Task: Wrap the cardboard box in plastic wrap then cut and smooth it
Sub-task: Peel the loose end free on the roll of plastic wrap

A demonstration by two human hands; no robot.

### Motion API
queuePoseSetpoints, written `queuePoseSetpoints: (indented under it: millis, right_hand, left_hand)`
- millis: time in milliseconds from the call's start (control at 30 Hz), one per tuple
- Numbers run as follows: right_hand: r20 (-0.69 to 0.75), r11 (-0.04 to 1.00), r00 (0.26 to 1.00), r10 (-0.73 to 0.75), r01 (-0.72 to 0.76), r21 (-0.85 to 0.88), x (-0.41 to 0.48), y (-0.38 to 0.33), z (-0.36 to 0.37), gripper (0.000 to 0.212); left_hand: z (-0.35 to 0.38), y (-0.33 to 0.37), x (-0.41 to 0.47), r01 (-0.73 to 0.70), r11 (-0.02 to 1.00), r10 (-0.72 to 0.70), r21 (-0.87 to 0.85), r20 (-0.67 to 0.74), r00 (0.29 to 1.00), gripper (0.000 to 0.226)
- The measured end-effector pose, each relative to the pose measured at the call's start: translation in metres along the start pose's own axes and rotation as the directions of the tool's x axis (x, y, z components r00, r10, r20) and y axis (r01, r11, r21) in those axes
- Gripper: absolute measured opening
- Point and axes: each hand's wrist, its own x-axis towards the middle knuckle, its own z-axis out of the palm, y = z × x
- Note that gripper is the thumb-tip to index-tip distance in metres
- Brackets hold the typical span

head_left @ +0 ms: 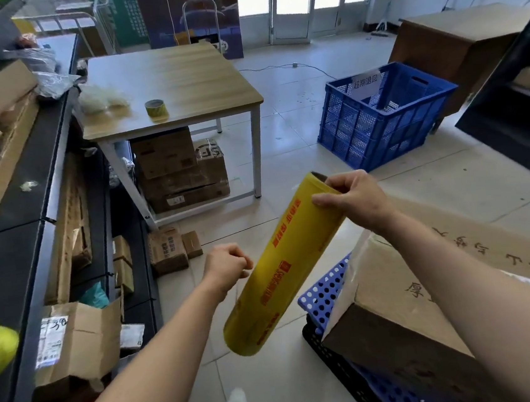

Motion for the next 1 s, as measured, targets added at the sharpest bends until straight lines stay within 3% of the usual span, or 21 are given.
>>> queuePoseSetpoints:
  millis: [100,233,333,467,567,667,767,867,933,1000]
  right_hand:
    - [0.051,0.99,0.994,0.097,-0.091,-0.11,0.012,0.004,-0.002,0.011]
    - [0.033,0.971,0.977,0.209,-0.203,-0.128,0.026,0.008,0.006,0.012]
    - [0.006,0.957,0.962,0.271,-0.269,-0.111,0.041,0.005,0.019,0.015]
    - [-0.041,0.935,0.938,0.344,-0.347,-0.072,0.055,0.004,0.028,0.016]
    - [-0.081,0.916,0.918,0.389,-0.394,-0.075,0.062,0.006,0.038,0.024]
    - [-0.125,0.895,0.9,0.419,-0.432,-0.109,0.069,0.006,0.046,0.024]
    - [-0.155,0.875,0.883,0.444,-0.464,-0.136,0.07,0.003,0.047,0.023]
    - [-0.211,0.864,0.862,0.461,-0.49,-0.113,0.067,0.003,0.043,0.025]
    - [-0.236,0.861,0.851,0.469,-0.5,-0.094,0.062,0.003,0.039,0.025]
    - [-0.241,0.854,0.841,0.485,-0.514,-0.076,0.057,0.004,0.034,0.022]
  left_hand:
    - [-0.006,0.003,0.024,0.048,0.993,-0.045,-0.111,0.022,0.999,0.032]
    - [-0.017,0.011,0.049,0.008,0.999,-0.014,0.039,0.167,0.986,0.017]
    - [-0.029,0.017,0.071,-0.006,1.0,-0.001,0.023,0.298,0.955,0.015]
    - [-0.039,0.026,0.093,-0.197,0.973,0.14,0.124,0.364,0.921,0.008]
    - [-0.045,0.032,0.111,-0.332,0.916,0.25,0.223,0.332,0.91,0.018]
    - [-0.053,0.04,0.128,-0.345,0.883,0.294,0.319,0.197,0.935,0.023]
    - [-0.047,0.048,0.133,-0.343,0.895,0.296,0.287,0.193,0.935,0.02]
    - [-0.03,0.049,0.126,-0.231,0.97,0.191,0.074,0.354,0.915,0.012]
    - [-0.02,0.053,0.123,-0.255,0.963,0.183,0.082,0.494,0.85,0.005]
    - [-0.009,0.056,0.122,-0.342,0.924,0.173,0.172,0.612,0.772,0.023]
